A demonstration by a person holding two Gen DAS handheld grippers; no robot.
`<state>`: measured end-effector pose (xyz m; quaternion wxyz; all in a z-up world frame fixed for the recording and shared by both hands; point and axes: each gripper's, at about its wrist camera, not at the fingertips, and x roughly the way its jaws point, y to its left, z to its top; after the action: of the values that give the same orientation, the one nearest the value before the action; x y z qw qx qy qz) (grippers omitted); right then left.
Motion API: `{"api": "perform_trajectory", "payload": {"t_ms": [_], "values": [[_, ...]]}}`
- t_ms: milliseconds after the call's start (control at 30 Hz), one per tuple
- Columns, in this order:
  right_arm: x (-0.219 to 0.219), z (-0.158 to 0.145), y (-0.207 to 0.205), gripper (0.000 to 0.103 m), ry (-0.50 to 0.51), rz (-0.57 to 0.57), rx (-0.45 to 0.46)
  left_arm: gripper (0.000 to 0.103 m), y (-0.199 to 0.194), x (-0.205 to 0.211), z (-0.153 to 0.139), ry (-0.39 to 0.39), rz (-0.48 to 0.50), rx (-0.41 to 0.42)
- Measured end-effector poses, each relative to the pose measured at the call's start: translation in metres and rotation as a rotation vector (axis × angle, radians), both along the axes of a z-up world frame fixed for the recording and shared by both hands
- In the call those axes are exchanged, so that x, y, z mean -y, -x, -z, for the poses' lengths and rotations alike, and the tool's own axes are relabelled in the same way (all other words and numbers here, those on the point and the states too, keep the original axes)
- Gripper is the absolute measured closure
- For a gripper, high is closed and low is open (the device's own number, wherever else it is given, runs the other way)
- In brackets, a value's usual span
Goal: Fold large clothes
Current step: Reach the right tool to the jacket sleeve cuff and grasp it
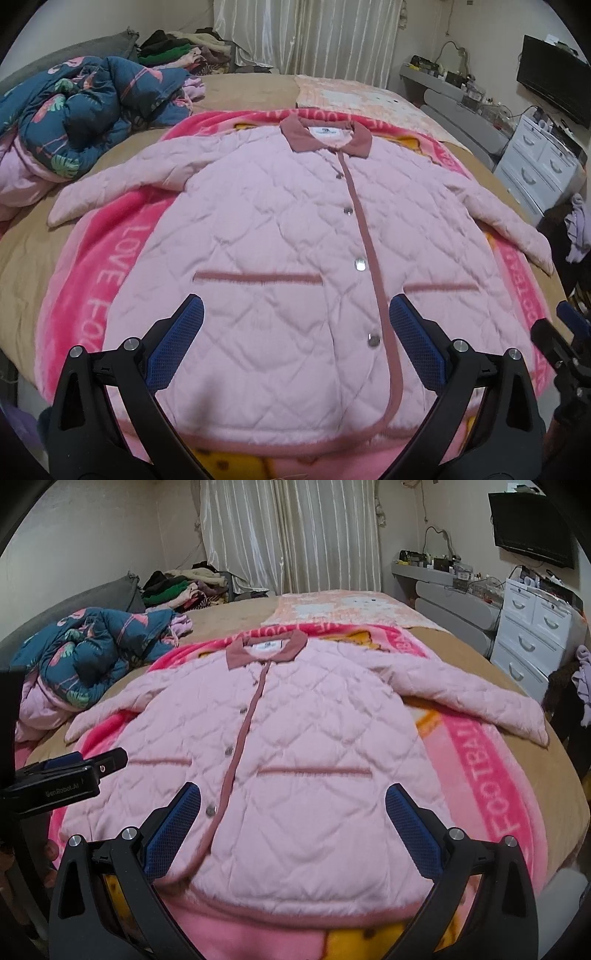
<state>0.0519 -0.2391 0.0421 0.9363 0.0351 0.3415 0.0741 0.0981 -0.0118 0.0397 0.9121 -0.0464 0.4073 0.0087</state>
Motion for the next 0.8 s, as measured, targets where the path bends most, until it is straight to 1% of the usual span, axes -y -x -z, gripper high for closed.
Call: {"api": "perform_trajectory", "payload": {"t_ms": [200,333,400,500,567,700,800], "values": [[0.006,-0.016,-0.036,0.004,-0.010,0.011,0.014,0.009,-0.031,0.005,-0.012,-0.026,-0.005,-0.001],[0.011,-0.022,-0.064,0.004,-0.041,0.018,-0.003,0.009,-0.054,0.012,-0.023,-0.018,0.012,0.020],[0.012,-0.024,-0.080,0.004,-0.047,0.020,-0.013,0.009,-0.066,0.016,-0.028,-0.030,0.011,0.028],[0.018,-0.033,-0.104,0.004,-0.043,0.040,0.002,0.009,-0.087,0.023,-0.033,-0.028,0.016,0.027],[0.028,-0.037,-0.124,0.004,-0.055,0.061,0.004,0.009,-0.099,0.027,-0.035,-0.040,0.002,0.022],[0.055,-0.041,-0.162,0.004,-0.097,0.126,-0.003,0.009,-0.131,0.034,-0.033,-0.027,-0.011,-0.003],[0.077,-0.039,-0.184,0.004,-0.095,0.183,0.000,0.009,-0.150,0.040,-0.029,-0.021,-0.010,-0.024]]}}
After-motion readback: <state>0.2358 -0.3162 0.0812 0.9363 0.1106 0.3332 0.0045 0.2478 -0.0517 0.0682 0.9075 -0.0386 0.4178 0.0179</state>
